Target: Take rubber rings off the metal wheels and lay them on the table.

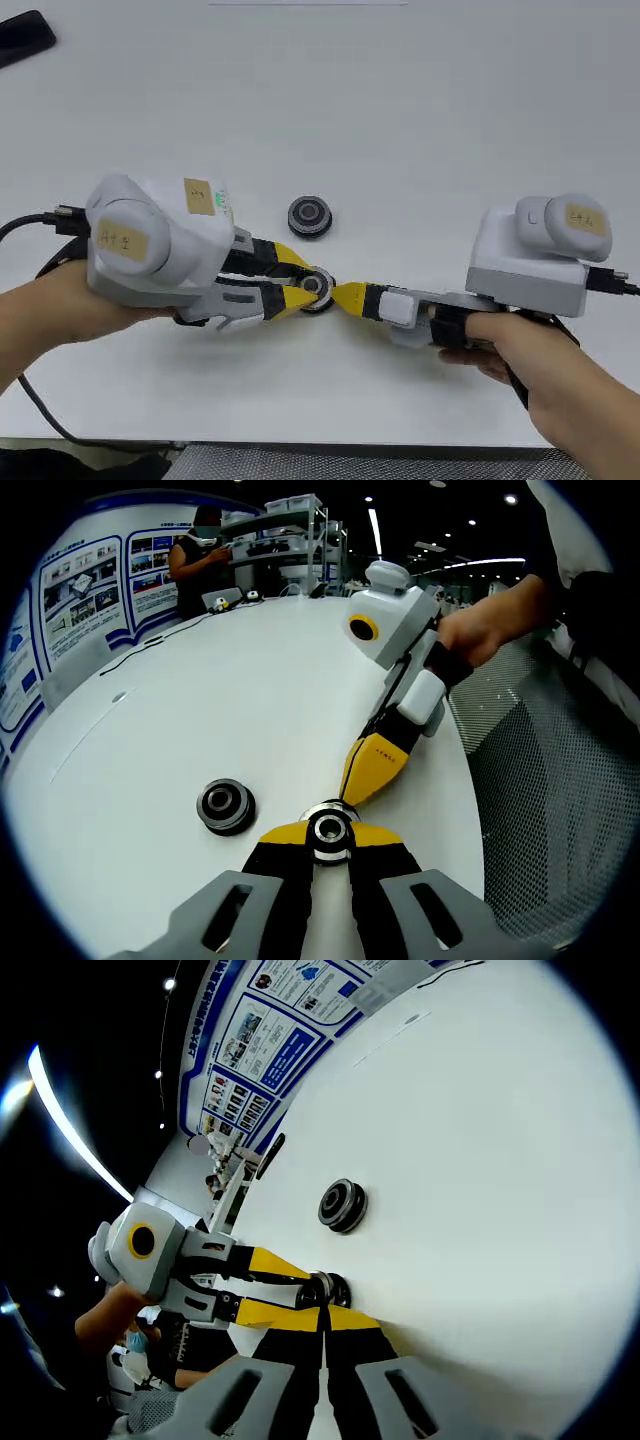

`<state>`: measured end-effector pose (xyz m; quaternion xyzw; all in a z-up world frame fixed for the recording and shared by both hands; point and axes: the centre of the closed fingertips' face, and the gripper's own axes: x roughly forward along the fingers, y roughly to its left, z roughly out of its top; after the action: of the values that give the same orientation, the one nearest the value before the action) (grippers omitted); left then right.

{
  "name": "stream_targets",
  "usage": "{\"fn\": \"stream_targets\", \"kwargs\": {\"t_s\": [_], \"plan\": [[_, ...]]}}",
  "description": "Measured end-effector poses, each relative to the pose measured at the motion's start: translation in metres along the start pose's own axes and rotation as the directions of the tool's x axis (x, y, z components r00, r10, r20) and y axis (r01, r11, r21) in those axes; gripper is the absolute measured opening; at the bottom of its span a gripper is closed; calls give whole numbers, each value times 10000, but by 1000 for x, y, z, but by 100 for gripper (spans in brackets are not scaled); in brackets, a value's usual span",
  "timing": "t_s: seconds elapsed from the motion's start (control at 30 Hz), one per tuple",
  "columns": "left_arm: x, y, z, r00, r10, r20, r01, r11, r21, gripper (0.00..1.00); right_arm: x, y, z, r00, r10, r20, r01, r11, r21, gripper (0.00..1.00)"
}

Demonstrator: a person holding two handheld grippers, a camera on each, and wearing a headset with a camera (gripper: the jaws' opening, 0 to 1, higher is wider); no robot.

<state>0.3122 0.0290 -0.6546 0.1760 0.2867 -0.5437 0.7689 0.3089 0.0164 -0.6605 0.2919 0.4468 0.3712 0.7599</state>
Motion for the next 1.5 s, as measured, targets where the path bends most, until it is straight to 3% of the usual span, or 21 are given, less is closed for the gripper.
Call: {"fn": "stream_targets", "kwargs": {"t_s": [1.17, 1.5], "plan": [[-1, 3, -2, 10000, -82, 19, 82, 9999, -100, 12, 1, 3, 1, 9998, -182, 59, 183, 9997, -140, 1], [0, 4, -3, 10000, -89, 21, 89, 9999, -133, 12, 2, 4, 3, 9995, -264, 178, 272, 9985, -470, 1]]}}
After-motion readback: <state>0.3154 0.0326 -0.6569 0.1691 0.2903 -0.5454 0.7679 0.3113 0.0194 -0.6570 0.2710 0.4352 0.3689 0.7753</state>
